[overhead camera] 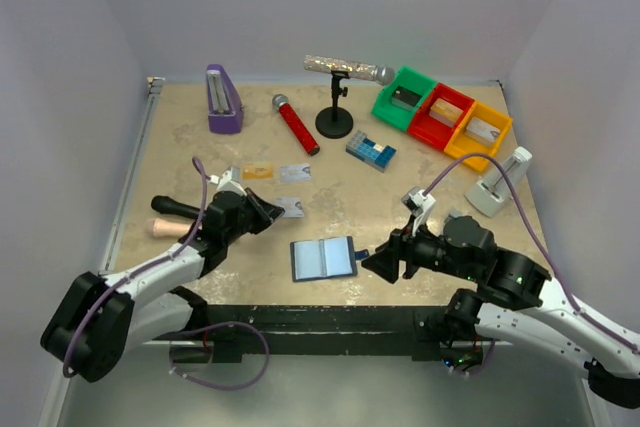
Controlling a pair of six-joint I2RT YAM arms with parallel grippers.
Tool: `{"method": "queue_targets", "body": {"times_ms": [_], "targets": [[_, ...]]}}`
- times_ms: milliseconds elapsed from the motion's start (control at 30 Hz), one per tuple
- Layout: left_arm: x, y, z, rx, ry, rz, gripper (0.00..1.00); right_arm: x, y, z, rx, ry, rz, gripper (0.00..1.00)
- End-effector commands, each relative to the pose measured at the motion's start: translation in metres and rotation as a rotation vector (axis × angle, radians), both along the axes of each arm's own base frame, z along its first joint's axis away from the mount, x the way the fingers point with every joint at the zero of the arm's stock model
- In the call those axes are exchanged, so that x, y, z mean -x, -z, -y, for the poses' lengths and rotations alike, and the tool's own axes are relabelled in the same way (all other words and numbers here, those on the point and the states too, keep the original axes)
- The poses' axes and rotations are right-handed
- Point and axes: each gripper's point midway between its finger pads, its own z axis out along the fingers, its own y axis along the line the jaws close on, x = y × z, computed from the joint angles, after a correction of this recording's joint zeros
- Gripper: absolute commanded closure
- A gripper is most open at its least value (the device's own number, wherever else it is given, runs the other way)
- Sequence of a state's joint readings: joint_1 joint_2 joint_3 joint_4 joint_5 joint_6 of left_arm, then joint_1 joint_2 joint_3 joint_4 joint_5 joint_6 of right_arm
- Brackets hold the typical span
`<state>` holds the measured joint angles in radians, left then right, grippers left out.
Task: Take the credit cards out of the card holder
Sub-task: Place the credit card at the center of the board.
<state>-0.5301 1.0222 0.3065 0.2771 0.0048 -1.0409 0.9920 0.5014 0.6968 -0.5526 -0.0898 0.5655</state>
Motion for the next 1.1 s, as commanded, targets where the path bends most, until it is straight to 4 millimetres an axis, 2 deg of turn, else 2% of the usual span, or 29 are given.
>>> {"method": "queue_targets", "body": {"times_ms": [0, 133, 333, 667, 1067], "targets": [[-0.022, -0.015, 0.014, 0.074, 0.049, 0.022, 1.0, -0.004, -0.002, -0.008, -0.014, -0.006, 0.003, 0.39], [-0.037, -0.012, 0.017, 0.093, 0.057, 0.012, 1.0, -0.005, 0.003, -0.011, -0.003, -0.015, 0.004, 0.39], [-0.049, -0.002, 0.022, 0.105, 0.068, -0.017, 1.0, -0.005, 0.008, -0.013, 0.011, -0.02, 0.0, 0.38], [-0.055, 0.027, 0.019, 0.097, 0.055, -0.085, 1.0, -0.004, 0.014, -0.011, 0.016, -0.017, -0.011, 0.38], [-0.07, 0.039, 0.016, 0.096, 0.03, -0.118, 0.99, -0.008, 0.022, -0.01, 0.038, 0.001, -0.016, 0.38]]}}
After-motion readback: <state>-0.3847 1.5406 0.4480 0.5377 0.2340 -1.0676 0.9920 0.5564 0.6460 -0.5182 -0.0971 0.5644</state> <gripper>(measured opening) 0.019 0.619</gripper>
